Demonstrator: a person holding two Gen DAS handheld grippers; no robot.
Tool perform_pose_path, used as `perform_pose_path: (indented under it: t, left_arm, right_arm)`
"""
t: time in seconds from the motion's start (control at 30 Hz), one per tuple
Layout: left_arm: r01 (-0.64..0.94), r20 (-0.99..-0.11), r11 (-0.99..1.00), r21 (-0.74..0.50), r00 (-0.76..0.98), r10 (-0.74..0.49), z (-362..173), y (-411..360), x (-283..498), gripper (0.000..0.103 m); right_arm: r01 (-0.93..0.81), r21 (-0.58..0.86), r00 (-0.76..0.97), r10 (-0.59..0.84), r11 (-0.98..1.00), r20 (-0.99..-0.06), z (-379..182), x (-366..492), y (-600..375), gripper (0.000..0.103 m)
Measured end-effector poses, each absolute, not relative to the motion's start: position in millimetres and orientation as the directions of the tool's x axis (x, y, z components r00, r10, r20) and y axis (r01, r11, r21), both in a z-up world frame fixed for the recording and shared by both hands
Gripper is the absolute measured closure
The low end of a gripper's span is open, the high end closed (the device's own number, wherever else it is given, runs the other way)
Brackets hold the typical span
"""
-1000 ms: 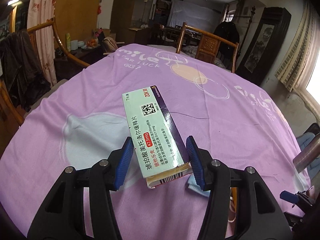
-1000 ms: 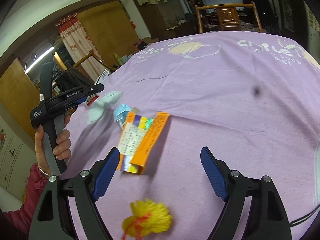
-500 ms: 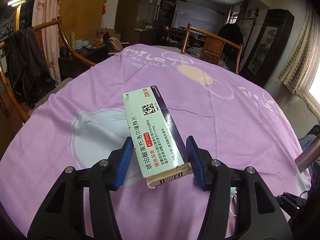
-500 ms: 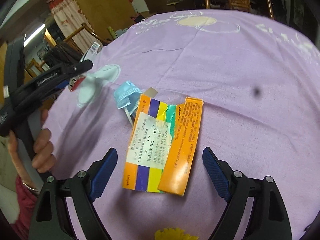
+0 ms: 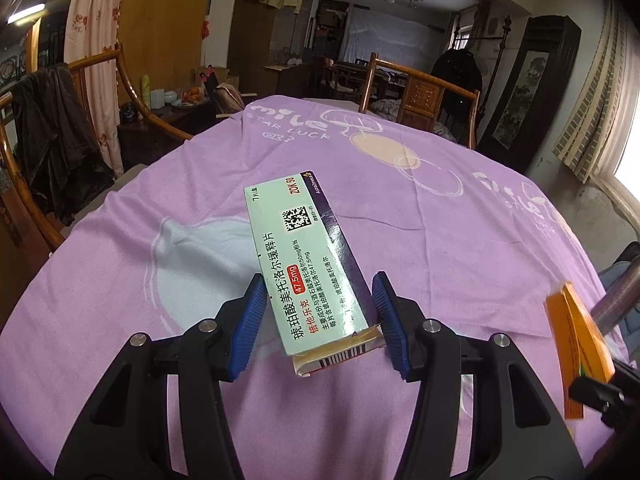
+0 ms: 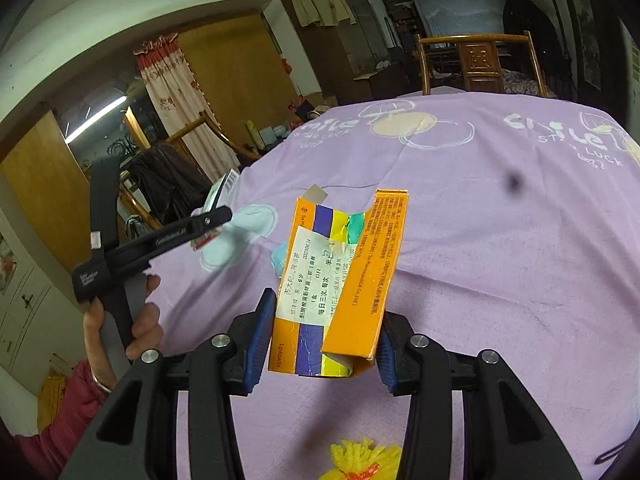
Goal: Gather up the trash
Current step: 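Grasp the orange-and-purple box with the right gripper while the left holds the medicine box, then drop the medicine box in the basket with the left gripper while right holds orange box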
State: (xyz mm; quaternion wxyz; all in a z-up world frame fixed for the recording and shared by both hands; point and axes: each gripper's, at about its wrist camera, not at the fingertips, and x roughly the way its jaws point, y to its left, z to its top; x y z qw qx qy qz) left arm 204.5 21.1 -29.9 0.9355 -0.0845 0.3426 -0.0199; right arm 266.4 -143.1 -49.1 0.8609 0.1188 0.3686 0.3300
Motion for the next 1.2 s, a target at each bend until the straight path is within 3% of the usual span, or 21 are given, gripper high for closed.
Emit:
perform_pose_path:
  t: [0.3,0.63,1.2]
  left_arm:
    - [-0.044,-0.618,0.987,-0.154,0.784,-0.061,4.4,50.3,130.8,0.049]
    - [-0.188,-0.588,0.975,-0.116,0.805,0.085,24.6,123.5,28.4,0.049]
    - [-0.541,-0.696,0.832,-0.123,0.645,0.316,-55.3,286.7,-118.0,0.048]
  right_arm:
    - [-0.526,0.49,0.5,0.719,0.695,-0.483,-36.6,254.2,-143.8,0.058]
    - [-0.555,0.518,0.493,0.758,0.652,-0.426,-23.9,226.8,-134.8,0.058]
    - [-0.709,0.458,0.339,0.829,0.536,-0.446,11.4,175.1,-15.5,0.058]
